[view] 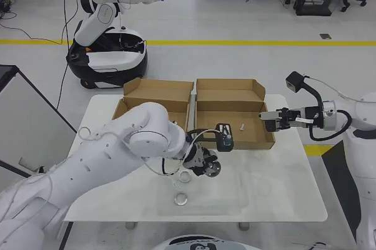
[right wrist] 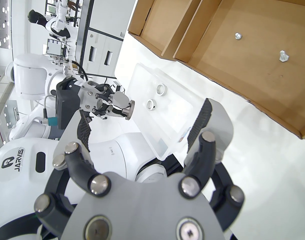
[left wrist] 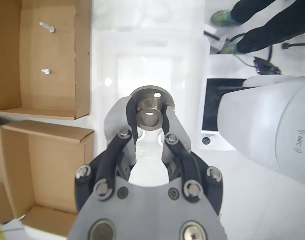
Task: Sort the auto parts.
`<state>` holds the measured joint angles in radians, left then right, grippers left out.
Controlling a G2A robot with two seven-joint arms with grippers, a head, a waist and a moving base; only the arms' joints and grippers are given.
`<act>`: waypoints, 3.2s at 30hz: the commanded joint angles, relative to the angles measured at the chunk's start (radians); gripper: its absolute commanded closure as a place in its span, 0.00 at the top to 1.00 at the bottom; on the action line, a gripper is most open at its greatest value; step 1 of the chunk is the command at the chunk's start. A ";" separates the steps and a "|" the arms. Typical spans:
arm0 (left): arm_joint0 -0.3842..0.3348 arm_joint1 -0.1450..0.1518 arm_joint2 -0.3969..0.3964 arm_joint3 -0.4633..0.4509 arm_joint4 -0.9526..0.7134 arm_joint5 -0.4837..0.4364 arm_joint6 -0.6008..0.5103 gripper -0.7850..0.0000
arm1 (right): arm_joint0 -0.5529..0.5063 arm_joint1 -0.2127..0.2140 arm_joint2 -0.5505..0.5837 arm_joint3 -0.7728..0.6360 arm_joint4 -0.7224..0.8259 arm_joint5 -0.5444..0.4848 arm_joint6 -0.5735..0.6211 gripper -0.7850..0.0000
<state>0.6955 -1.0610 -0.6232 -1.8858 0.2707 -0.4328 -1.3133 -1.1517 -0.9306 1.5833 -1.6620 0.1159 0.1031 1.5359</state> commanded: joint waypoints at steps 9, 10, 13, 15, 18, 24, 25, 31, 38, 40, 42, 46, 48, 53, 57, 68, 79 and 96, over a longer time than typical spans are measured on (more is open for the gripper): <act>0.209 0.091 -0.240 0.063 -0.074 -0.187 0.121 0.00 | 0.000 0.000 0.000 0.000 0.000 0.000 0.000 1.00; 0.226 0.098 -0.262 0.064 -0.075 -0.198 0.136 0.00 | 0.000 0.000 0.000 0.000 0.000 0.000 0.000 1.00; 0.268 0.117 -0.327 0.066 -0.070 -0.231 0.157 0.00 | 0.000 0.000 0.000 0.000 0.000 0.000 0.000 1.00; 0.292 0.130 -0.362 0.071 -0.076 -0.251 0.177 0.00 | 0.000 0.000 0.000 0.000 0.000 0.000 0.000 1.00; 0.326 0.148 -0.405 0.086 -0.120 -0.302 0.228 0.00 | 0.000 0.000 0.000 0.000 0.000 0.000 0.000 1.00; 0.378 0.190 -0.438 0.133 -0.240 -0.455 0.381 0.00 | 0.000 0.000 0.000 0.000 0.000 0.000 0.000 1.00; 0.385 0.198 -0.434 0.136 -0.258 -0.485 0.411 0.00 | 0.000 0.000 0.000 0.000 0.000 0.000 0.000 1.00; 0.398 0.242 -0.381 0.133 -0.410 -0.579 0.505 0.00 | 0.000 0.000 0.000 0.000 0.000 0.000 0.000 1.00; 0.418 0.270 -0.397 0.090 -0.608 -0.579 0.505 0.00 | 0.000 0.000 0.000 0.000 0.000 0.000 0.000 1.00; 0.432 0.272 -0.414 0.076 -0.678 -0.579 0.505 0.00 | 0.000 0.000 0.000 0.000 0.000 0.000 0.000 1.00; 0.448 0.272 -0.434 0.060 -0.727 -0.579 0.505 0.00 | 0.000 0.000 0.000 0.000 0.000 0.000 0.000 1.00; 0.483 0.265 -0.485 0.008 -0.818 -0.579 0.505 0.00 | 0.000 0.000 0.000 0.000 0.000 0.000 0.000 1.00; 0.503 0.259 -0.511 -0.011 -0.850 -0.579 0.505 0.00 | 0.000 0.000 0.000 0.000 0.000 0.000 0.000 1.00; 0.548 0.238 -0.580 -0.051 -0.910 -0.579 0.505 0.00 | 0.000 0.000 0.000 0.000 0.000 0.000 0.000 1.00; 0.548 0.238 -0.580 -0.051 -0.910 -0.579 0.505 0.00 | 0.000 0.000 0.000 0.000 0.000 0.000 0.000 1.00; 0.548 0.238 -0.580 -0.051 -0.910 -0.579 0.505 0.00 | 0.000 0.000 0.000 0.000 0.000 0.000 0.000 1.00; 0.548 0.238 -0.580 -0.051 -0.910 -0.579 0.505 0.00 | 0.000 0.000 0.000 0.000 0.000 0.000 0.000 1.00; 0.548 0.238 -0.580 -0.051 -0.910 -0.579 0.505 0.00 | 0.000 0.000 0.000 0.000 0.000 0.000 0.000 1.00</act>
<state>1.2445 -0.8238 -1.2047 -1.9370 -0.6410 -1.0123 -0.8083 -1.1517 -0.9306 1.5833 -1.6620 0.1159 0.1031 1.5359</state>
